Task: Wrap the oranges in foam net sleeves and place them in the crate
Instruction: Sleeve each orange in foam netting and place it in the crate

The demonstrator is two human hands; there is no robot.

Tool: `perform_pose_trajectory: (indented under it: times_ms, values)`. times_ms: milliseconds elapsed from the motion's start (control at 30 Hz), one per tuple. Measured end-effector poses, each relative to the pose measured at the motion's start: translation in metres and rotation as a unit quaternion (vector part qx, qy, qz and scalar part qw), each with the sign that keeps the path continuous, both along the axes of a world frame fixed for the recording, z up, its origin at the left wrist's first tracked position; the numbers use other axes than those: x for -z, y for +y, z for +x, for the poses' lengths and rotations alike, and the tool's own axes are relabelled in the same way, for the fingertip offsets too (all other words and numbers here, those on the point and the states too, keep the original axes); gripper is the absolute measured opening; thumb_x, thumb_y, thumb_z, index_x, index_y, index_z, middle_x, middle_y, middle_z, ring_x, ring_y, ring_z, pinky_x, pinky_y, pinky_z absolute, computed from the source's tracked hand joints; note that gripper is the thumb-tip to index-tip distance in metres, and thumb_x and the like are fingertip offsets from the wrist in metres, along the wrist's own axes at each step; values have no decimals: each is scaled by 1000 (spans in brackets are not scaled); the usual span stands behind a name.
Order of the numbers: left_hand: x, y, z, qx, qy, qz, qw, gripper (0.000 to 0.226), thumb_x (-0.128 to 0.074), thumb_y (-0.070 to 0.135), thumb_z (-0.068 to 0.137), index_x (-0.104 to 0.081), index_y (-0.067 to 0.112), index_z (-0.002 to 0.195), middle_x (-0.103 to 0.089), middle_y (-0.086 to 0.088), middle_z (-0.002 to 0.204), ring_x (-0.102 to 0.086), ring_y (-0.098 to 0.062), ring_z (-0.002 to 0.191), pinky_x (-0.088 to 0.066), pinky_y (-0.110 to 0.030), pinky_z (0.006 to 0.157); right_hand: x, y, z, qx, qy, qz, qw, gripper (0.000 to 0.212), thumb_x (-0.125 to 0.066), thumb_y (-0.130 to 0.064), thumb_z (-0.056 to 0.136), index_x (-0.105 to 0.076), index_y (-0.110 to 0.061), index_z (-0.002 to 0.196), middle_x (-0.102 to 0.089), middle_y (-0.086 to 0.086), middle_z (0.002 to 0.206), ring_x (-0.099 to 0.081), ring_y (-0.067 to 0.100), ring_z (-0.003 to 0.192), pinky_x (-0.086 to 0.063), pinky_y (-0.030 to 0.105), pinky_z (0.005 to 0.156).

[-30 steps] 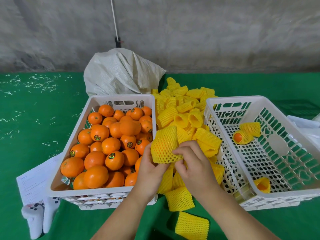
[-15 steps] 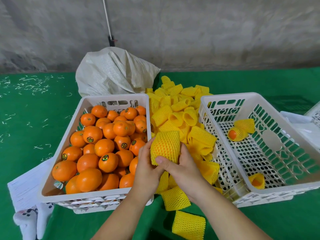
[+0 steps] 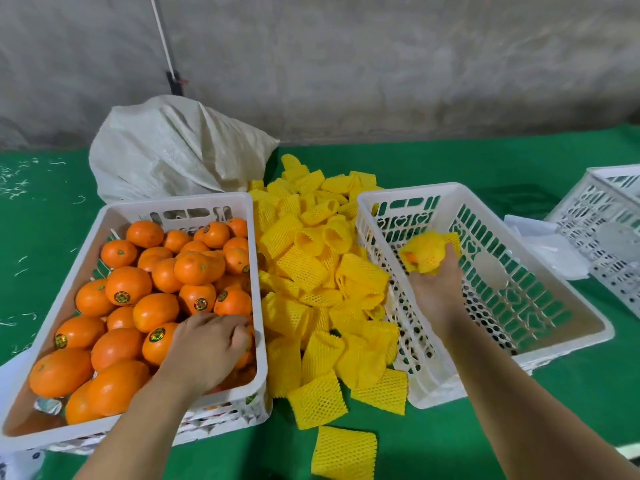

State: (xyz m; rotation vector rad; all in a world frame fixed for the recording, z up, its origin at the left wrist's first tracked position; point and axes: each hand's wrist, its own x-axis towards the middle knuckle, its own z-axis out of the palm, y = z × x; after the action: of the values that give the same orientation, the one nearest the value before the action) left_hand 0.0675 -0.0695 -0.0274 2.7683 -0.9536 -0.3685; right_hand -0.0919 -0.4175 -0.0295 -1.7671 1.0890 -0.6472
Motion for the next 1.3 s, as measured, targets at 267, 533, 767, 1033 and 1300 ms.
perform_pose_trajectory:
  times_ms: [267,533,767,1033,1300]
  values:
    - [-7,15,3,79,47,-7,996,75,-69,57,92,-32,44,156,-45,14,154,-48,-19,136,-35,-45,117,40,23,16,-295,345,-441,774,32,-58,-40,96,-63,-37,128,0,11,171,5,38,154,-10,58,124]
    - [4,8,-29,-97,82,-383,915,68,-67,57,94,-43,35,154,-50,9,152,-53,-15,134,-52,-42,107,37,30,34,-278,449,-466,710,36,-54,-34,96,-59,-33,132,-32,9,162,-15,36,149,-3,51,117]
    - [14,-19,-56,-83,179,-485,852,56,-64,55,98,-46,42,150,-51,14,146,-56,-10,131,-53,-32,104,34,39,43,-280,448,-468,709,29,-58,-28,98,-64,-33,125,-41,-5,156,-29,25,148,-10,49,118]
    - [14,-33,-60,-115,242,-529,805,56,-57,77,90,-47,49,138,-56,27,117,-62,-3,104,-55,-24,81,-10,120,38,-314,-32,-35,948,33,-69,-13,93,-61,-44,104,-57,-19,97,-46,3,55,-39,17,50]
    - [10,-25,-43,-147,439,-625,629,54,-65,56,91,-66,20,130,-69,-15,122,-71,-27,101,-59,-35,77,-32,171,43,-273,-266,375,845,58,-76,-14,81,-56,-19,135,-75,10,116,-72,21,107,-58,28,82]
